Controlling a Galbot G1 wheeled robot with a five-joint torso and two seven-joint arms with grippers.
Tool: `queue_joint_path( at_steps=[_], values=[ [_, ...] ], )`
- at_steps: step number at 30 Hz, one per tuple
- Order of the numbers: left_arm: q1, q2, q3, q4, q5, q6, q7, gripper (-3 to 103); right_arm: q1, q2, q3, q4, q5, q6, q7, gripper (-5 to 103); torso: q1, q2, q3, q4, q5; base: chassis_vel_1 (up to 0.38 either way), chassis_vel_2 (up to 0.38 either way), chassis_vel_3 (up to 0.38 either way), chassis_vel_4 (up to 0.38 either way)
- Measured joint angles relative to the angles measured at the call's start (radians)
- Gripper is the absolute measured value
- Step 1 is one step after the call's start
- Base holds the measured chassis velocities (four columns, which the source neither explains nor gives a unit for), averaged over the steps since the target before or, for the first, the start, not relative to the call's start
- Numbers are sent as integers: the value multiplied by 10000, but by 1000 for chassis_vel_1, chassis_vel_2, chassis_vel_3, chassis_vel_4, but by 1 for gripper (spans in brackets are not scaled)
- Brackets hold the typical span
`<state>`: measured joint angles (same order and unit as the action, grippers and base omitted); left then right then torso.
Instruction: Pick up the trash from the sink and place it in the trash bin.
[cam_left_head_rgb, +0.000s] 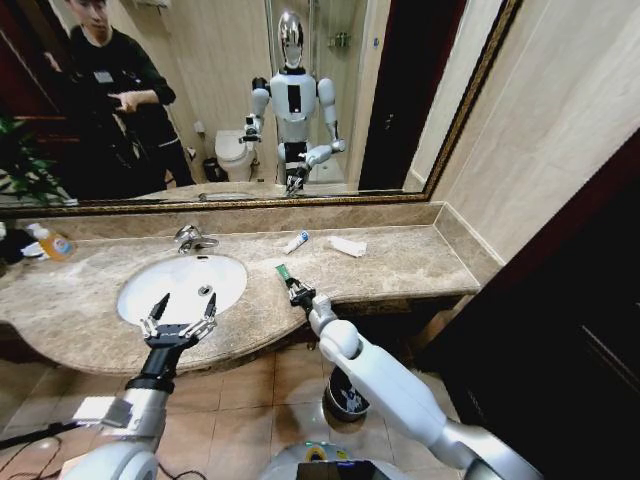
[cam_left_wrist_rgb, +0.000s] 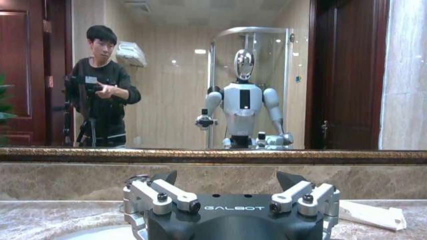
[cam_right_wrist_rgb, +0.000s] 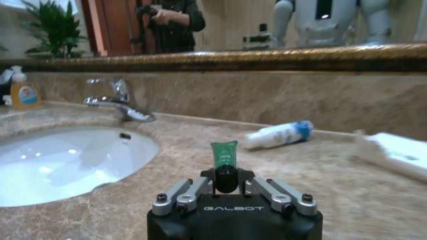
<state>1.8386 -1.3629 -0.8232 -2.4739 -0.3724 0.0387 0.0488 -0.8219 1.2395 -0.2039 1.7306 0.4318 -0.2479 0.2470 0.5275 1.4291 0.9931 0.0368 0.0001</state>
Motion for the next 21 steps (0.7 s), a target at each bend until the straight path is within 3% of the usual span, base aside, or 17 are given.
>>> queue_joint_path(
  at_steps=[7,12,21],
  values=[
    [0,0,0,1,0,0,0,100,-1975,-1386,1345,2111,49,214,-452,19,-1,2,-1,-3,0,0,0,0,0],
    [0,0,-1,0,0,0,-1,100,-3252,-1837,1997,3190,127,482,-491,19,0,2,-1,1,1,0,0,0,0],
    [1,0,0,0,0,0,0,100,-5861,-1961,2980,4321,-307,1277,-456,19,-2,2,-2,-1,1,0,0,0,0]
  ],
)
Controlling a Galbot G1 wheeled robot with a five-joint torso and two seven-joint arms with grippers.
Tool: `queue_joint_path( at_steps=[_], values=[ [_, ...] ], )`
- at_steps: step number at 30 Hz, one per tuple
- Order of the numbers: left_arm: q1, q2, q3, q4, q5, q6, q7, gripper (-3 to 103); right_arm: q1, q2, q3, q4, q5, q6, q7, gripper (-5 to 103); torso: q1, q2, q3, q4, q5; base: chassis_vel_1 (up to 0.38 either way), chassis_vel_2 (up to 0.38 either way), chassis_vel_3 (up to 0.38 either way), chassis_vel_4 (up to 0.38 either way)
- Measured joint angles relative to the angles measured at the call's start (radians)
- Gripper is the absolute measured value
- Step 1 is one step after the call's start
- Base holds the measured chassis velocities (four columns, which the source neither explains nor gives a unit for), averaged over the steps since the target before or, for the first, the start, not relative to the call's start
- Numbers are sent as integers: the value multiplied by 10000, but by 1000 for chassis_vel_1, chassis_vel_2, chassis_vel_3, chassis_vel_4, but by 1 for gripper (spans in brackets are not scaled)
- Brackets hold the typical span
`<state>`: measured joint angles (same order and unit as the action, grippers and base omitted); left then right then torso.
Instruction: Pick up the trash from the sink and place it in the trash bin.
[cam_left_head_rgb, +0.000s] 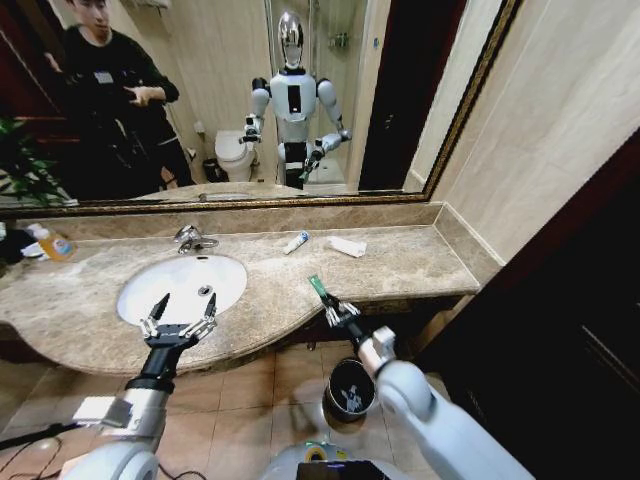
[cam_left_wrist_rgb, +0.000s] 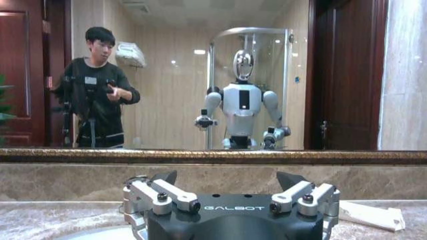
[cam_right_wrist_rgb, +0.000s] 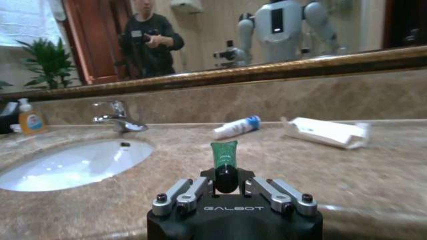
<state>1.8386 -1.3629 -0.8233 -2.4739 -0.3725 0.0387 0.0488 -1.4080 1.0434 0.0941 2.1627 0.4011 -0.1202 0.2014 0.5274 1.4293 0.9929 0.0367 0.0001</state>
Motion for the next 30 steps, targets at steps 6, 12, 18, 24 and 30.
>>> queue_joint_path(
  at_steps=[6,12,18,24,30],
  values=[
    [0,0,0,0,0,0,0,100,-1673,357,875,-279,-623,828,-251,19,0,0,1,0,-1,0,0,0,0],
    [0,0,0,1,0,0,0,100,-2756,975,1259,-1204,-1324,1528,-343,19,1,0,1,0,-1,0,0,0,0],
    [0,0,0,0,0,0,0,100,-2675,1409,1098,-2458,-1671,1755,-384,19,1,0,1,0,-2,0,0,0,0],
    [0,0,0,0,0,0,0,100,-1395,2058,634,-5861,-2212,2780,-388,19,2,-2,2,1,-1,0,0,0,0],
    [0,0,0,0,0,0,0,100,-417,2465,367,-8182,-2553,3376,-564,19,2,-2,2,1,0,0,0,0,0]
  ],
)
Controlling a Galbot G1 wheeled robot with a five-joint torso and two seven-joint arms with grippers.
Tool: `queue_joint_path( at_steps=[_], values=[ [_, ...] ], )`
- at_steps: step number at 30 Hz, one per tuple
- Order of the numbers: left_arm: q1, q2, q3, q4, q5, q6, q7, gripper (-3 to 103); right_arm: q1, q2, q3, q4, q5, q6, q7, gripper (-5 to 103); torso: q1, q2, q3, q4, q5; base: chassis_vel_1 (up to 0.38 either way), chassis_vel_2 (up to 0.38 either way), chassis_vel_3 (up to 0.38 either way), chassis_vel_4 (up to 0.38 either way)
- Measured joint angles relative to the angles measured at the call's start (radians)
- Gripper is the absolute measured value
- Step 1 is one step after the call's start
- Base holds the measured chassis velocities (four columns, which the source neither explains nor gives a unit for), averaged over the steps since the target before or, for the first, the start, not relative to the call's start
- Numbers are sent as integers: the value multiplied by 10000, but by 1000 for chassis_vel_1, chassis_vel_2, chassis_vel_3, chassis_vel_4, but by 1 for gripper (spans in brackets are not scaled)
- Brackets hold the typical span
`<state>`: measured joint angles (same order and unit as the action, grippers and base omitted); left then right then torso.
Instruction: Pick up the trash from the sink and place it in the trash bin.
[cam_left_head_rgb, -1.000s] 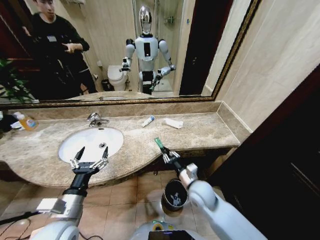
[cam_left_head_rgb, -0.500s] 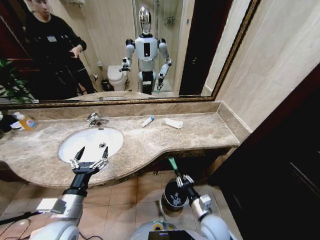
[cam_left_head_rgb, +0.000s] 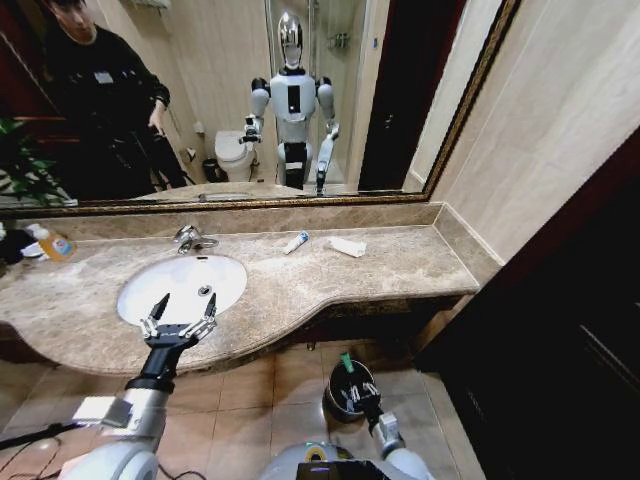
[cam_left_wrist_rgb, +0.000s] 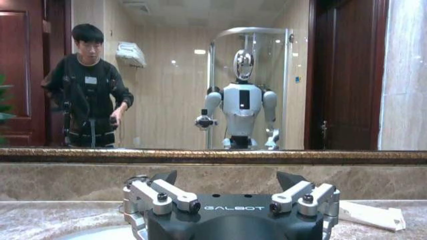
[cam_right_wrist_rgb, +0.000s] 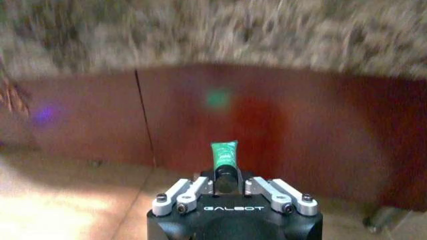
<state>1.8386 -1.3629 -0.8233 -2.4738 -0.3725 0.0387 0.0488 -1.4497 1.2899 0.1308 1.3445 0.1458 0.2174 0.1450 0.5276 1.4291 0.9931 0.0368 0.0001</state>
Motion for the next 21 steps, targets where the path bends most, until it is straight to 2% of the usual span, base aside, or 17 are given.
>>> queue_joint_path(
  at_steps=[1,3,8,13,14,15,18,21],
  values=[
    [0,0,0,0,0,0,0,100,635,296,-92,-1249,-31,276,-134,19,0,0,0,0,-2,0,0,0,0],
    [0,0,0,0,0,0,0,100,1128,516,-97,-2157,-25,458,-179,19,0,0,0,0,-2,0,0,0,0],
    [0,0,0,0,0,0,0,100,1743,797,-4,-3237,188,542,-347,19,1,0,0,0,-2,0,0,0,0],
    [0,0,0,0,0,0,0,100,1841,812,10,-3441,166,484,-395,18,0,0,0,0,-2,0,0,0,0],
    [0,0,0,0,0,0,0,100,1848,808,17,-3433,155,478,-380,22,0,0,0,0,-2,0,0,0,0],
    [0,0,0,0,0,0,0,100,1848,808,17,-3433,155,478,-380,22,0,0,0,0,-2,0,0,0,0],
    [0,0,0,0,0,0,0,100,1849,773,43,-3253,147,434,-258,38,0,0,0,0,-2,0,0,0,0],
    [0,0,0,0,0,0,0,100,1861,708,50,-3104,157,345,-219,44,0,0,0,0,-2,0,0,0,0]
  ],
)
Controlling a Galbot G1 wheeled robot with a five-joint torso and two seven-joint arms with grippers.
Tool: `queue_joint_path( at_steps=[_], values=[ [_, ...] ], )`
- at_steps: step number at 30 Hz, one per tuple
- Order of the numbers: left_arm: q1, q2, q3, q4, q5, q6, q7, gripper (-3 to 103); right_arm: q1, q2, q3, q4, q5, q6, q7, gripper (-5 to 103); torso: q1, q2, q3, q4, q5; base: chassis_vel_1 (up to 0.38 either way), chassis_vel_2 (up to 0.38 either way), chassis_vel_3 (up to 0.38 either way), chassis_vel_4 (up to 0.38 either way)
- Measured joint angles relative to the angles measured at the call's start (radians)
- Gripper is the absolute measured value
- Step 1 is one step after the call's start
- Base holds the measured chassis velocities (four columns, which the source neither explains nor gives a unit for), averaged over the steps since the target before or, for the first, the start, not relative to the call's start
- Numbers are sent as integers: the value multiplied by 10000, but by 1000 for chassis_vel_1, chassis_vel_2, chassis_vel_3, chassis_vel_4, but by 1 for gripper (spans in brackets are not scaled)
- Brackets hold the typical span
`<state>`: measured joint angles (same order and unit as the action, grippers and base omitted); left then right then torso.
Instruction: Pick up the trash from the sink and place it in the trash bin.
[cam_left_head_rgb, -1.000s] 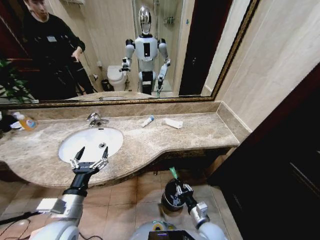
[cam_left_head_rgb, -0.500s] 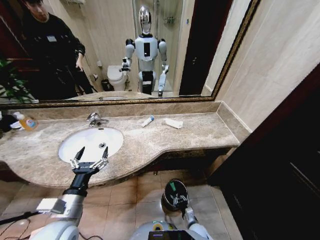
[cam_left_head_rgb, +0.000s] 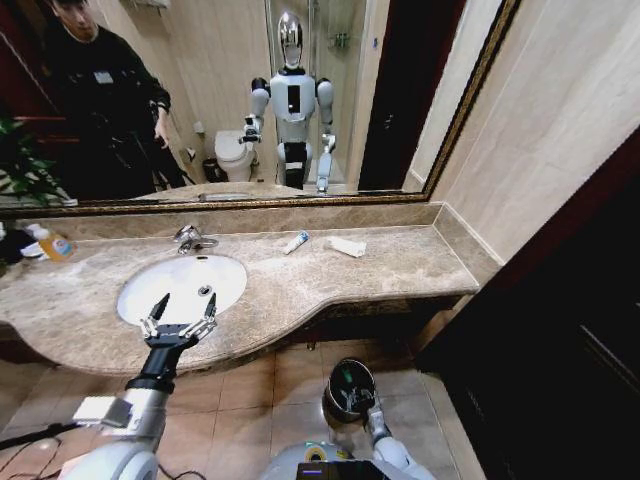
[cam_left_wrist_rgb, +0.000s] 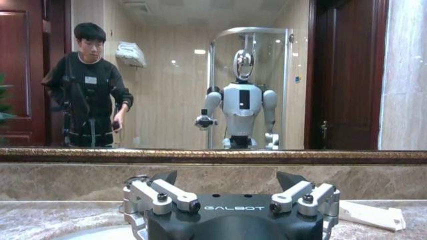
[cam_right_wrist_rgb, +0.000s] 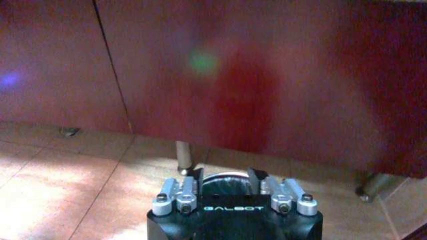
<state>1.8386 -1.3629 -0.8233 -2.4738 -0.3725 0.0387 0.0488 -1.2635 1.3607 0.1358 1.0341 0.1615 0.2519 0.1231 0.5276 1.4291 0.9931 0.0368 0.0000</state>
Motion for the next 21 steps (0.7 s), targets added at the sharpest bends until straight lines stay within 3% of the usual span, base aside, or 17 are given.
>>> queue_joint_path(
  at_steps=[3,6,13,21],
  values=[
    [0,0,0,0,0,0,0,100,-2,-116,3,221,26,-107,44,60,0,0,0,0,0,0,0,0,0],
    [0,0,0,0,0,0,0,100,-39,-197,5,360,74,-140,72,65,0,0,0,0,0,0,0,0,0],
    [0,0,0,0,0,0,0,100,-319,-336,1,839,195,-198,159,96,0,0,0,0,0,0,0,0,0],
    [0,0,0,0,0,0,0,100,-442,-296,-10,987,216,-193,233,100,0,0,0,0,0,0,0,0,0]
  ],
)
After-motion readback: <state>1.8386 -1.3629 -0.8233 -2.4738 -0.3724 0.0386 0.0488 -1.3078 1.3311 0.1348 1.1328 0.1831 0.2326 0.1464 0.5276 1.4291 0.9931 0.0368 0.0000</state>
